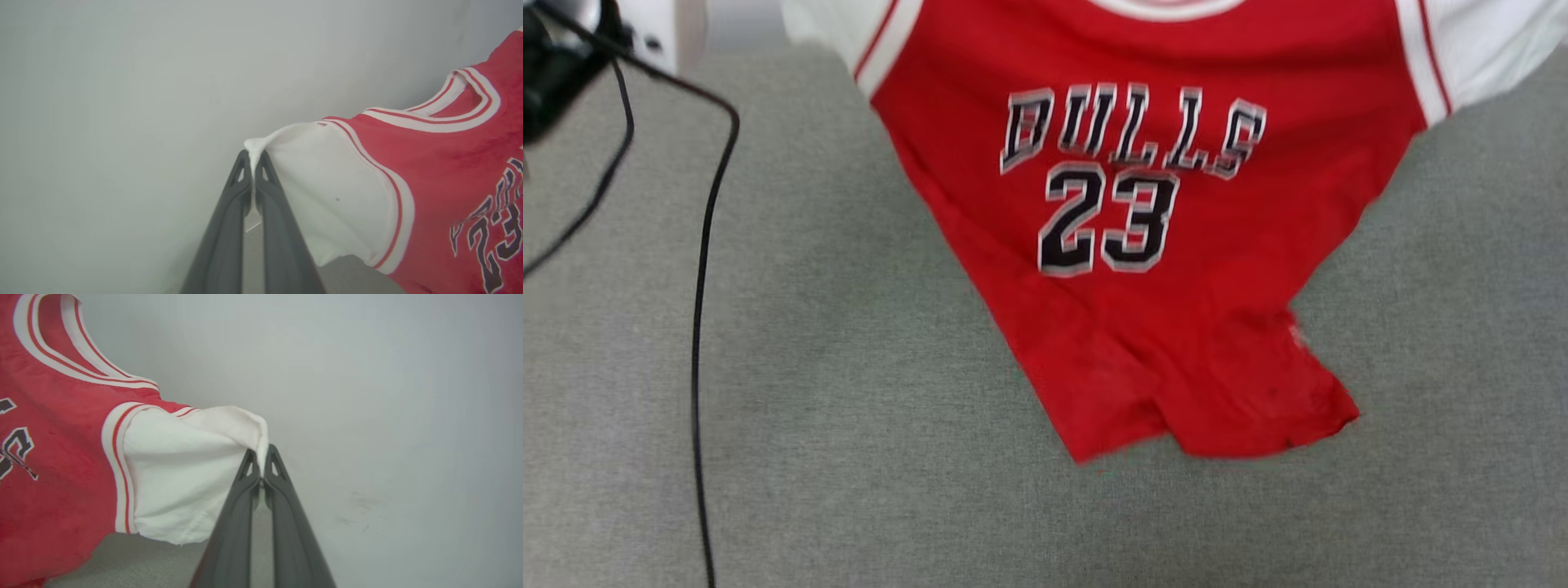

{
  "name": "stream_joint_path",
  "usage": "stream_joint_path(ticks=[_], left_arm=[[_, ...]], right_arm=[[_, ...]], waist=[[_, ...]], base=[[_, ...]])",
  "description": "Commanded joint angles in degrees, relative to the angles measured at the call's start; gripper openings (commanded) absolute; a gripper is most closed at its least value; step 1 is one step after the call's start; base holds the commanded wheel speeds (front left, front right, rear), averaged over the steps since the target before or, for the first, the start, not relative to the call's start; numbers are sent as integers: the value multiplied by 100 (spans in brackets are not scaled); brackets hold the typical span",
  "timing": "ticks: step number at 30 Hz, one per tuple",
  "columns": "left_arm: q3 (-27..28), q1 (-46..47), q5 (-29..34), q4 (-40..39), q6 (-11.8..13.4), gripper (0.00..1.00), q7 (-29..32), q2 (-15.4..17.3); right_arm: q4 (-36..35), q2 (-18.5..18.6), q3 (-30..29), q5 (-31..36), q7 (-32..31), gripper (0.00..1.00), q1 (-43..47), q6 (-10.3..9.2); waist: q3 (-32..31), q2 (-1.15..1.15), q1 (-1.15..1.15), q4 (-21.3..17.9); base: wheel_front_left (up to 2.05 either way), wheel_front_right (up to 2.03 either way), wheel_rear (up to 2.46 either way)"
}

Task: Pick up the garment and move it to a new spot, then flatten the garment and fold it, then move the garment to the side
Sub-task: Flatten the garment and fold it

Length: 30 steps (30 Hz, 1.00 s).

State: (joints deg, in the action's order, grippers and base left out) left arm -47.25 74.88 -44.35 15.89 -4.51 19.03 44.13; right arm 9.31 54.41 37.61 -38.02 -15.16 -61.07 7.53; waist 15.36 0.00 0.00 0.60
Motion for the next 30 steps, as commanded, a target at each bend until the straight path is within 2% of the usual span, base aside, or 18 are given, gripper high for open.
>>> stream_joint_path(ticks=[1, 5, 13, 15, 23, 30], left_arm=[[105, 318, 82, 109, 29, 0, -107, -104], [227, 973, 289, 401, 33, 0, -242, -274], [359, 2426, 775, 1430, -48, 0, -835, -751], [384, 2602, 832, 1551, -52, 0, -920, -790], [453, 3774, 1107, 2446, -148, 0, -1623, -1110], [337, 4113, 1050, 3065, -246, 0, -1999, -1353]], right_arm=[[97, -87, 34, 132, -15, 0, -395, -8], [365, -279, 140, 346, -21, 0, -1226, -9], [1377, -924, 212, 840, 520, 0, -2999, -9], [1513, -1008, 193, 884, 600, 0, -3169, -9], [2828, -1513, 462, 1125, 1298, 0, -4631, -9], [3714, -1966, 916, 1152, 1745, 0, -5277, -9]], waist=[[233, 0, 0, -67], [575, 0, 0, -145], [1208, 0, 0, -240], [1260, 0, 0, -246], [1511, 0, 0, -245], [1711, 0, 0, -233]], base=[[0, 0, 0], [0, 0, 0], [0, 0, 0], [0, 0, 0], [0, 0, 0], [0, 0, 0]])
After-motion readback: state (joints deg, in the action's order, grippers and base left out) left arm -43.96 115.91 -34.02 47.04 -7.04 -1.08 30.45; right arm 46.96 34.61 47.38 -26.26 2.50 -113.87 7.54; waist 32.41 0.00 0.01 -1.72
